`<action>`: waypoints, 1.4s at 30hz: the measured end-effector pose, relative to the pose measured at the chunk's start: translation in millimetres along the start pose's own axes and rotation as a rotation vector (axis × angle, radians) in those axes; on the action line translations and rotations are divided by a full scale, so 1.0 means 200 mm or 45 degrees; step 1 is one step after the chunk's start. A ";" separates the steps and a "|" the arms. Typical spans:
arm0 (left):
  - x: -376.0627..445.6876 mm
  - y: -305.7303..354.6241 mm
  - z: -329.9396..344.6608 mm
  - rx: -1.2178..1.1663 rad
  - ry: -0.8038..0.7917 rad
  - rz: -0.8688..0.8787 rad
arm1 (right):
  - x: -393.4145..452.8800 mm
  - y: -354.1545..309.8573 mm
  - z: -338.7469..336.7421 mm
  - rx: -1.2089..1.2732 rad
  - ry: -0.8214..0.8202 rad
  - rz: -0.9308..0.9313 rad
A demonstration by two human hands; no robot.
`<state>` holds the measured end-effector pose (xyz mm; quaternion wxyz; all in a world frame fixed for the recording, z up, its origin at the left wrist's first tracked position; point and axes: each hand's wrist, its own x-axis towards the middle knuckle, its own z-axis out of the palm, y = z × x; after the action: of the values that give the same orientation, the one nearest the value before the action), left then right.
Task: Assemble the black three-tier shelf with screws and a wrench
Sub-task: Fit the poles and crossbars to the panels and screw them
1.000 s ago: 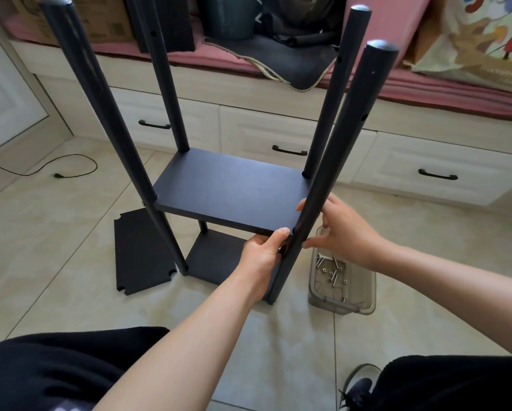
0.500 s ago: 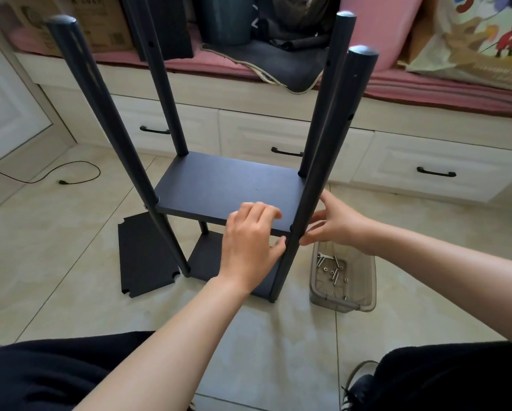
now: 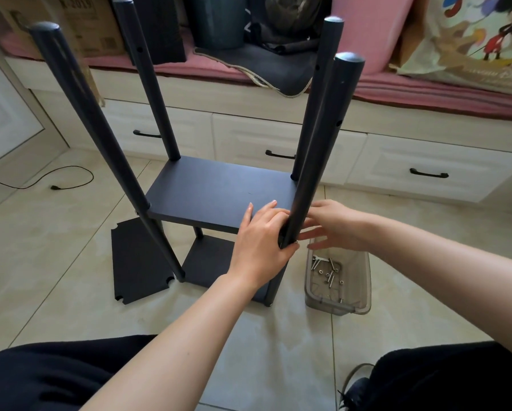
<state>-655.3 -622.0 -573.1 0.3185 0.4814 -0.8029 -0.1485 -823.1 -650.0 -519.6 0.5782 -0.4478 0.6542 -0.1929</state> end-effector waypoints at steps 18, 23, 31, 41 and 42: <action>-0.09 -0.03 -0.02 0.120 0.061 -0.047 | 0.00 -0.02 0.09 -0.010 0.065 0.136; -0.10 -0.07 -0.03 0.319 -0.052 0.035 | 0.00 0.01 0.08 0.077 0.034 0.134; -0.09 -0.07 0.01 0.355 0.018 0.043 | -0.02 0.19 -0.09 0.258 0.055 0.150; -0.07 -0.08 0.07 0.406 0.130 0.077 | 0.20 0.60 -0.30 -0.061 0.114 0.356; -0.07 -0.08 0.08 0.414 0.141 0.078 | 0.25 0.65 -0.28 -0.099 0.129 0.364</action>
<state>-650.4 -619.0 -598.8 0.2844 0.5094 -0.8119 0.0199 -919.5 -638.1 -634.0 0.5484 -0.3617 0.7465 -0.1055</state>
